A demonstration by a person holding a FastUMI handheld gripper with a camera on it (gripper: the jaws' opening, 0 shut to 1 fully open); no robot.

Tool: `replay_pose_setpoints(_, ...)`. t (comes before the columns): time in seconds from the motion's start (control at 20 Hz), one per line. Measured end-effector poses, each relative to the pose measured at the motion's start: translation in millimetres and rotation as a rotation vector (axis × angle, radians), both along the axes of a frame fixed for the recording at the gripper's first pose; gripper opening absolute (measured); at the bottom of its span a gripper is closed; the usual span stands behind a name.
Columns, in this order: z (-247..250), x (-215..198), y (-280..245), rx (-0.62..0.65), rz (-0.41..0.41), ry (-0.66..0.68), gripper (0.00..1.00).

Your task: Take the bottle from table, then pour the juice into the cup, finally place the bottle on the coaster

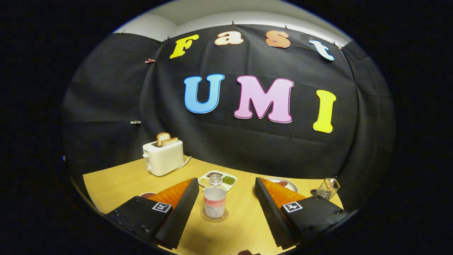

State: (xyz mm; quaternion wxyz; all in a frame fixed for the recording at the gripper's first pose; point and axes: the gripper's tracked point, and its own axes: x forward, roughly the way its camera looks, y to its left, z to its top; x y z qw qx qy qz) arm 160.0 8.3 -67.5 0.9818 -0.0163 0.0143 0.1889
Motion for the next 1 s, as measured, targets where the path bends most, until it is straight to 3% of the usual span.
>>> replay_pose_setpoints(0.35, 55, -58, -71, 0.029, -0.116, -0.033, 0.97)
replay_pose_setpoints(0.7, 79, -112, -139, 0.035, -0.368, -0.086, 0.97)
replay_pose_setpoints(1.0, 78, -123, -132, 0.080, -0.396, -0.052, 0.97)
